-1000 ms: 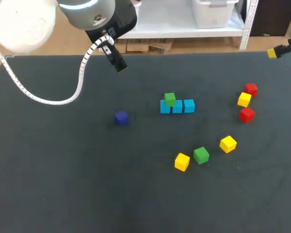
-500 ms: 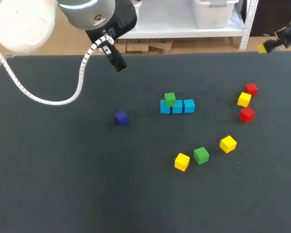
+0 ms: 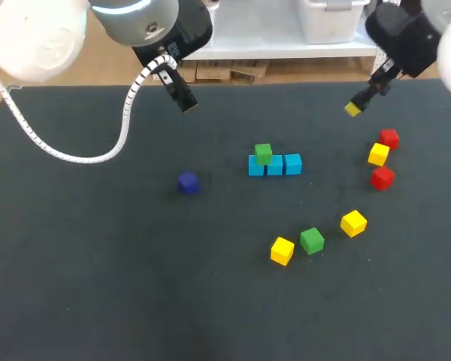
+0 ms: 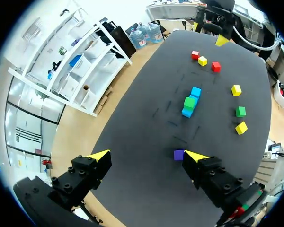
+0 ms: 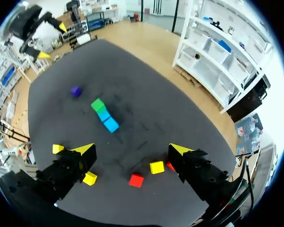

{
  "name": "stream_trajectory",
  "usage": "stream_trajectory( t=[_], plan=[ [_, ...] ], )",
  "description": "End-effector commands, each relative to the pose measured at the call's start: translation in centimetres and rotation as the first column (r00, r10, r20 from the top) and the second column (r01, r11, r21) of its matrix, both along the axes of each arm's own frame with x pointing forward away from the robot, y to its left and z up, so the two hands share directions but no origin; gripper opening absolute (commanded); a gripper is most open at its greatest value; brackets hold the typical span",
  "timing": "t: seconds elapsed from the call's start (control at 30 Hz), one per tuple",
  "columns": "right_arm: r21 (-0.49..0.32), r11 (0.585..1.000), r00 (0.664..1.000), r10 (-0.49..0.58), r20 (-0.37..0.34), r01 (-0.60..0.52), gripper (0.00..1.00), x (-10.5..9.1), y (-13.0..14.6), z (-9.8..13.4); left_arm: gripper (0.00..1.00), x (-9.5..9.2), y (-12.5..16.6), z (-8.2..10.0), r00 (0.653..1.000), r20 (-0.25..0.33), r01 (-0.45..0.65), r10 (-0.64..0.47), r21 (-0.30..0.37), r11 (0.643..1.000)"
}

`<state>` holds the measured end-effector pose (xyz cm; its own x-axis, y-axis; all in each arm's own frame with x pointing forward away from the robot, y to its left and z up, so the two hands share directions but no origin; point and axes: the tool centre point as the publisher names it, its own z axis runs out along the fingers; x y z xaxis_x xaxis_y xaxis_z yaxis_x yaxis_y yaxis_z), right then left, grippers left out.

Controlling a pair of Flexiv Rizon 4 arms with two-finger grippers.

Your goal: Place the blue cubes, place green cubes on the blue cubes, place the yellow cubes on the green cubes, then place the red cubes on the yellow cubes, and place purple cube on the red cubes.

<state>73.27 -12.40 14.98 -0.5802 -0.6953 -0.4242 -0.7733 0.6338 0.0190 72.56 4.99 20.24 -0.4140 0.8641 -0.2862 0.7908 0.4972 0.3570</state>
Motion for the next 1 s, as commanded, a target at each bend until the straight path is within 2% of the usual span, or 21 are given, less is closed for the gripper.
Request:
stream_trajectory(
  t=[0.03,0.2,0.43,0.47,0.5,0.6,0.67,0.83,1.0],
  plan=[
    [-0.014,1.0,1.0,0.002,0.013,-0.002,1.0,-1.5,0.5,-0.8,1.0,0.1,0.1,0.1,1.0,-0.004,0.003,-0.003,0.002,1.0],
    [0.003,1.0,1.0,-0.008,-0.015,0.008,1.0,-2.6,-0.5,-2.2,1.0,0.1,0.1,0.1,1.0,-0.004,0.003,-0.003,0.002,1.0],
    [0.014,0.999,0.998,-0.043,-0.035,0.043,1.0,-3.1,-2.2,-3.5,1.0,0.1,0.1,0.1,1.0,-0.004,0.003,-0.003,0.002,1.0],
    [0.017,0.999,0.998,-0.049,-0.035,0.049,1.0,-3.1,-2.4,-3.6,1.0,0.4,0.1,1.0,1.0,-0.012,0.01,-0.01,-0.007,1.0],
    [0.02,0.998,0.998,-0.057,-0.036,0.057,1.0,-3.1,-2.6,-3.7,1.0,0.6,0.1,2.1,1.0,-0.003,0.031,-0.031,0.013,0.999],
    [0.027,0.997,0.997,-0.071,-0.038,0.072,1.0,-3.0,-3.0,-3.9,1.0,1.2,0.1,5.3,0.998,0.039,0.052,-0.054,0.052,0.997],
    [0.036,0.996,0.996,-0.078,-0.038,0.08,1.0,-3.0,-3.2,-4.1,1.0,1.5,0.2,7.0,0.997,0.06,0.047,-0.049,0.036,0.998],
    [0.049,0.995,0.996,-0.082,-0.044,0.084,1.0,-3.0,-3.3,-4.4,1.0,2.3,1.0,8.8,0.994,0.09,-0.055,0.056,-0.006,0.998],
    [0.046,0.995,0.995,-0.083,-0.046,0.085,1.0,-3.1,-3.7,-4.4,1.0,3.3,2.8,8.4,0.975,0.079,-0.201,0.209,-0.092,0.975]
  ],
)
